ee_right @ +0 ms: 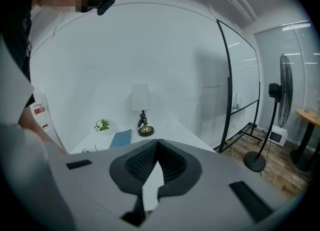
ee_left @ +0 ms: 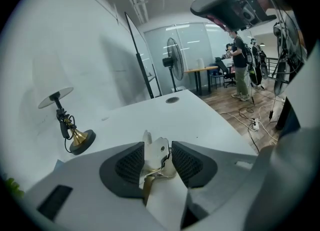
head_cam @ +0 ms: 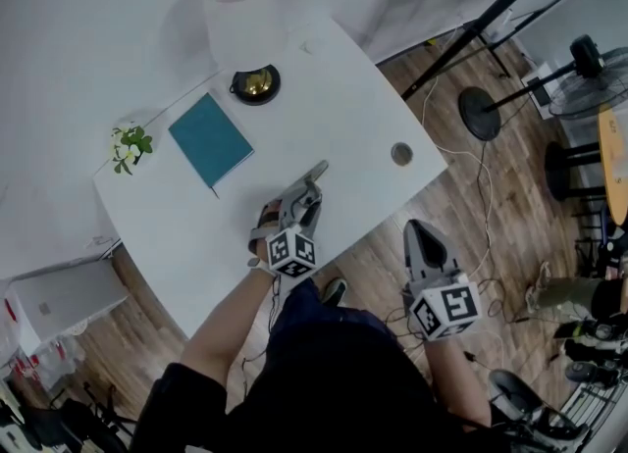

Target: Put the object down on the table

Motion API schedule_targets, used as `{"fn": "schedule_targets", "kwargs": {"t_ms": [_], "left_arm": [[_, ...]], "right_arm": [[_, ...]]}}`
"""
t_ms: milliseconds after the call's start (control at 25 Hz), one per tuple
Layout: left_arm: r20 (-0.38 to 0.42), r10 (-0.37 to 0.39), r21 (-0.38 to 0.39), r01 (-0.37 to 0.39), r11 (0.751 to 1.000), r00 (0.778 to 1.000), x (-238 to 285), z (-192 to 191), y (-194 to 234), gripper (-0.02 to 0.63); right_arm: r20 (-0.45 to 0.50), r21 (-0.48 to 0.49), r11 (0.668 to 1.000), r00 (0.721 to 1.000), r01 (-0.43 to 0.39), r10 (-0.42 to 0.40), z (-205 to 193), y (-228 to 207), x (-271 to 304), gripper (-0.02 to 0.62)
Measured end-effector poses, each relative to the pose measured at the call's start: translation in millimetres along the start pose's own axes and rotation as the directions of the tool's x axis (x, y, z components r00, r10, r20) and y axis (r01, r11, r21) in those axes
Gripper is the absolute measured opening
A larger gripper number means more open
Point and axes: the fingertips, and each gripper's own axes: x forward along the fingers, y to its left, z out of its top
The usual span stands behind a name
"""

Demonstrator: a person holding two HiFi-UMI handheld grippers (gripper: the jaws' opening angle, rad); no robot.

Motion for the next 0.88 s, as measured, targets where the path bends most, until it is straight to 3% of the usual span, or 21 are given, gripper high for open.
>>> {"fn": "schedule_targets", "kwargs": {"t_ms": [200, 400, 600, 720, 880], "left_arm": [[0.056, 0.027, -0.083, -0.022, 0.996, 0.998, -25, 20, 11, 0.164], [0.109, 0.136, -0.213, -0.11, 0.971, 0.985, -71, 48, 37, 0.163], [0.169, 0.288, -0.402, -0.201, 0.893, 0.943, -135, 90, 69, 0.146], [0.195, 0.387, -0.479, -0.257, 0.84, 0.901, -175, 121, 75, 0.124], [0.211, 0.505, -0.521, -0.341, 0.783, 0.837, -226, 158, 70, 0.117]], "right_arm": [[0.022, 0.016, 1.0, 1.0, -0.002, 0.001, 4, -4, 0, 0.006], [0.071, 0.006, 1.0, 0.997, -0.016, 0.015, 17, -10, -1, 0.005], [0.129, -0.034, 0.995, 0.987, -0.092, 0.096, 39, -13, -7, 0.005], [0.181, -0.081, 0.986, 0.971, -0.145, 0.158, 56, -16, -18, 0.005], [0.254, -0.123, 0.97, 0.938, -0.209, 0.235, 79, -22, -38, 0.005]]}}
